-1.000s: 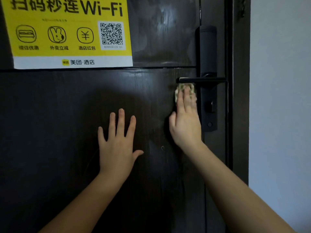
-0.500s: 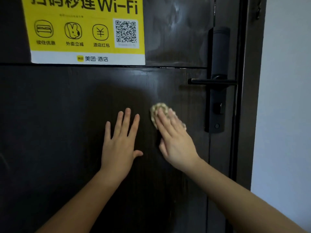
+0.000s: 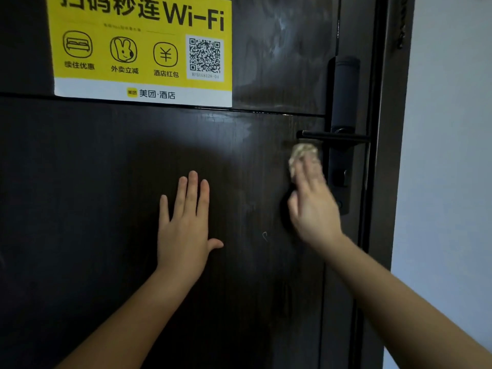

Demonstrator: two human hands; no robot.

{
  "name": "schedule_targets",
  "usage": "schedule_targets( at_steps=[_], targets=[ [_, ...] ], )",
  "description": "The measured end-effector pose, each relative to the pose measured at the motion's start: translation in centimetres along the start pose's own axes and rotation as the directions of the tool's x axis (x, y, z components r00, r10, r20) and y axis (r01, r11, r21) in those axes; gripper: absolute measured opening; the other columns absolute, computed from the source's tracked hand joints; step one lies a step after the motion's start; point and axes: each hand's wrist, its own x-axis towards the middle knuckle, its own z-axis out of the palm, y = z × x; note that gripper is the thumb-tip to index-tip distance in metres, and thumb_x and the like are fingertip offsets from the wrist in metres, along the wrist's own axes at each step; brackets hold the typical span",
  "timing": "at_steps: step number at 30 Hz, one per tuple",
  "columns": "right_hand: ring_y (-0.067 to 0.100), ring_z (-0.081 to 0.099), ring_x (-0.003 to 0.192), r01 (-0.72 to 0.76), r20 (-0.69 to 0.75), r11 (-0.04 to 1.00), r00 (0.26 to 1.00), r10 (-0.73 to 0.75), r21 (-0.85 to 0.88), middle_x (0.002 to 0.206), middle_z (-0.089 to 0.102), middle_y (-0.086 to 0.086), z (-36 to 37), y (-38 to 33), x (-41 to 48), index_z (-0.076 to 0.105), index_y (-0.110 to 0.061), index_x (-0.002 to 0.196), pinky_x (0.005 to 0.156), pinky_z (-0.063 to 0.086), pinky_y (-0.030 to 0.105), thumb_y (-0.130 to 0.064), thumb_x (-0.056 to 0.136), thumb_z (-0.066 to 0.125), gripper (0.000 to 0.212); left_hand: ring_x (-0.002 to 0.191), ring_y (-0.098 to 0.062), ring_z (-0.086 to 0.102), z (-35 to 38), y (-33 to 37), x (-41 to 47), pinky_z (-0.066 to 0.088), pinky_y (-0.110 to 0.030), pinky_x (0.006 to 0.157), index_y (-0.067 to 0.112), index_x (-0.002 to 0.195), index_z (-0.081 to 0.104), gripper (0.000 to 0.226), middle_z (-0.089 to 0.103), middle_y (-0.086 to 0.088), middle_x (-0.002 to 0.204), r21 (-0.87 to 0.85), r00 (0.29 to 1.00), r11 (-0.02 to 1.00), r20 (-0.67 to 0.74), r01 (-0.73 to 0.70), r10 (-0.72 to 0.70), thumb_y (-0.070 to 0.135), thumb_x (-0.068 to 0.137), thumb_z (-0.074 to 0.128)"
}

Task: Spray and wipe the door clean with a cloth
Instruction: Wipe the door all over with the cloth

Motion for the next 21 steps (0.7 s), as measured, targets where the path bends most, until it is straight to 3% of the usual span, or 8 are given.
schedule_targets(
  at_steps=[2, 6, 9, 11, 13, 15, 17, 21],
  targets=[
    [0.038, 0.017, 0.145, -0.13, -0.018, 0.991, 0.991, 0.13, 0.024, 0.157, 0.02, 0.02, -0.1, -0.5, 1.3, 0.028, 0.001, 0.148, 0.117, 0.024, 0.047, -0.025, 0.086, 0.034, 0.067, 0.145, -0.027, -0.017, -0.3, 0.3, -0.1, 0.009, -0.05, 0.118, 0.011, 0.149, -0.014, 0.125, -0.023, -0.013, 0.155, -0.007, 1.0, 1.0, 0.012, 0.02, -0.02, 0.065, 0.07, 0.066],
    [0.035, 0.014, 0.146, 0.082, 0.121, 0.996, 0.99, -0.077, -0.042, 0.158, 0.019, 0.016, 0.6, -1.1, -4.3, 0.029, -0.002, 0.148, 0.116, 0.026, 0.047, -0.023, 0.084, 0.036, 0.068, 0.145, -0.027, -0.017, -1.1, 0.9, -0.2, 0.009, -0.051, 0.118, 0.012, 0.149, -0.015, 0.119, -0.024, -0.013, 0.155, -0.025, 0.999, 0.999, 0.045, 0.029, -0.028, 0.058, 0.076, 0.067],
    [0.025, 0.01, 0.148, -0.146, 0.166, 0.987, 0.977, 0.134, 0.063, 0.16, 0.012, 0.004, 0.2, -0.8, -6.2, 0.024, -0.01, 0.152, 0.118, 0.025, 0.037, -0.028, 0.087, 0.028, 0.067, 0.146, -0.026, -0.014, -1.5, 0.8, -0.2, 0.009, -0.051, 0.118, 0.013, 0.151, -0.009, 0.109, -0.02, -0.012, 0.157, -0.048, 0.999, 0.998, 0.03, 0.031, -0.03, 0.054, 0.081, 0.063],
    [0.021, 0.011, 0.148, -0.25, 0.207, 0.957, 0.954, 0.217, 0.15, 0.161, 0.013, 0.001, -0.3, -2.0, -5.5, 0.025, -0.013, 0.151, 0.12, 0.016, 0.03, -0.031, 0.088, 0.027, 0.066, 0.148, -0.025, -0.002, -1.7, 0.9, -0.6, 0.014, -0.05, 0.116, 0.014, 0.152, 0.008, 0.097, -0.005, -0.012, 0.16, -0.09, 0.999, 0.995, -0.001, 0.032, -0.032, 0.047, 0.082, 0.065],
    [0.021, 0.025, 0.14, -0.293, 0.205, 0.926, 0.947, 0.247, 0.238, 0.157, 0.025, 0.001, -1.3, -2.5, -4.8, 0.037, -0.014, 0.147, 0.115, 0.021, 0.026, -0.031, 0.09, 0.029, 0.06, 0.142, -0.025, 0.027, -1.7, 1.9, -0.9, 0.029, -0.045, 0.109, 0.016, 0.145, 0.036, 0.078, 0.028, -0.01, 0.154, -0.212, 0.996, 0.976, -0.081, -0.048, 0.032, 0.034, 0.079, 0.072],
    [0.017, 0.038, 0.127, -0.383, 0.236, 0.845, 0.92, 0.312, 0.373, 0.144, 0.038, -0.001, -2.5, -2.1, -4.1, 0.052, -0.014, 0.138, 0.106, 0.03, 0.023, -0.024, 0.097, 0.032, 0.047, 0.121, -0.021, 0.05, -1.6, 3.8, -1.0, 0.042, -0.039, 0.095, 0.018, 0.13, 0.055, 0.063, 0.053, -0.004, 0.132, -0.324, 0.966, 0.915, -0.173, -0.24, 0.192, 0.024, 0.072, 0.079],
    [0.009, 0.045, 0.112, -0.468, 0.307, 0.741, 0.882, 0.357, 0.483, 0.128, 0.044, -0.004, -3.6, -1.4, -2.9, 0.061, -0.011, 0.128, 0.095, 0.034, 0.019, -0.019, 0.099, 0.032, 0.041, 0.108, -0.016, 0.055, -1.5, 5.8, -0.7, 0.045, -0.034, 0.086, 0.02, 0.121, 0.062, 0.051, 0.059, 0.002, 0.117, -0.37, 0.927, 0.855, -0.228, -0.364, 0.296, 0.022, 0.072, 0.078],
    [0.009, 0.051, 0.11, -0.561, 0.476, 0.567, 0.824, 0.308, 0.603, 0.116, 0.049, -0.008, -4.2, 0.3, -1.3, 0.066, -0.012, 0.118, 0.102, 0.043, 0.037, -0.018, 0.1, 0.029, 0.042, 0.101, -0.011, 0.054, -1.3, 8.6, 0.5, 0.043, -0.027, 0.084, 0.019, 0.12, 0.061, 0.044, 0.056, 0.005, 0.112, -0.49, 0.938, 0.803, -0.236, -0.34, 0.253, 0.034, 0.079, 0.068]
  ],
)
